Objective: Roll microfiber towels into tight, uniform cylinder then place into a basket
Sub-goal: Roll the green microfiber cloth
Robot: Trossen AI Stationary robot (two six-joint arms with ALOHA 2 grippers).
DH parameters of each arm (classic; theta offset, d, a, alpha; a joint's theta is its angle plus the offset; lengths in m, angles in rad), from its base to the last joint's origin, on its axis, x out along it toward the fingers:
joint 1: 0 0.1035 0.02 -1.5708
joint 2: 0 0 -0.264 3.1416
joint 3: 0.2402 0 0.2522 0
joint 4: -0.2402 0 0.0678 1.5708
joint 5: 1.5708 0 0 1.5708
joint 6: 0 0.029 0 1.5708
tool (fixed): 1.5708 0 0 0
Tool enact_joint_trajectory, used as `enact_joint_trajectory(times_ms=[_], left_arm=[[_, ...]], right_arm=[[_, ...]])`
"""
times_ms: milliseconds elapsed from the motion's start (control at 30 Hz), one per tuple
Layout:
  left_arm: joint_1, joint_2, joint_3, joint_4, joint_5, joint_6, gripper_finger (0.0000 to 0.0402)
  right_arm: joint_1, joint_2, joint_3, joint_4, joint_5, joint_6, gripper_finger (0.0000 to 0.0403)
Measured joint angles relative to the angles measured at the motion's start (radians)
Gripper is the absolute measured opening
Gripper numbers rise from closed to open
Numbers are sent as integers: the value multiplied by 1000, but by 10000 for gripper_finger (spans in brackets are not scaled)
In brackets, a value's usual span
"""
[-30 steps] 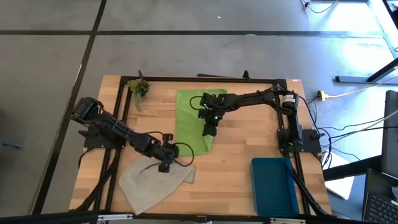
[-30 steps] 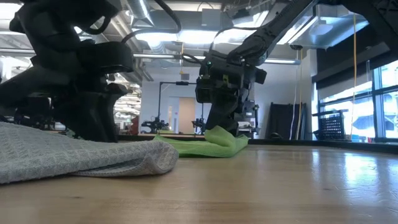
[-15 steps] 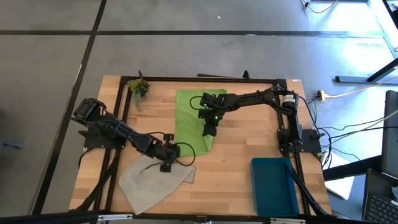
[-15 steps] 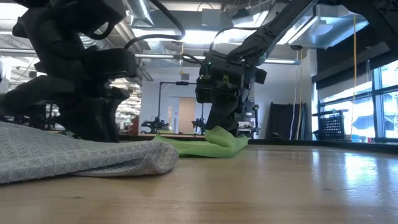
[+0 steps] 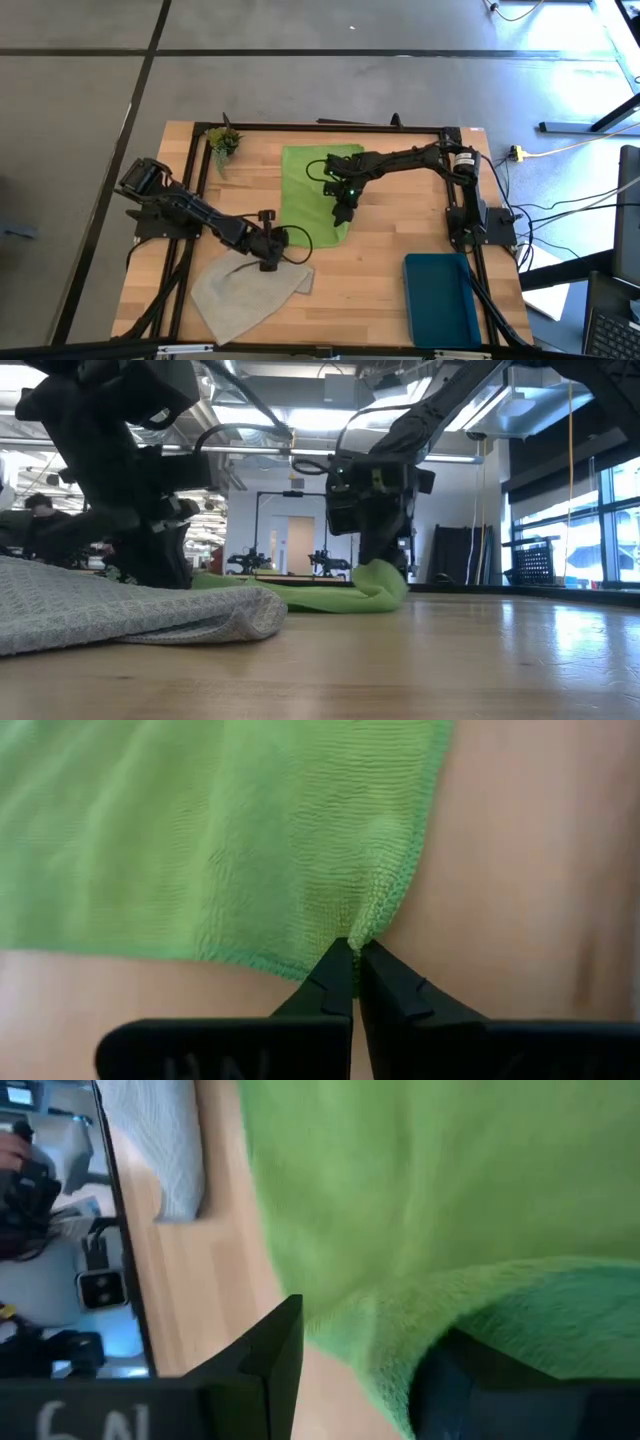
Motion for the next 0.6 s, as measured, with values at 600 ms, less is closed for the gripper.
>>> enact_joint_trajectory(times_ms=[600], left_arm=[[19, 0, -2, -76, -65, -53, 0]], right_arm=[[200, -2, 3, -196, 248, 14, 147]])
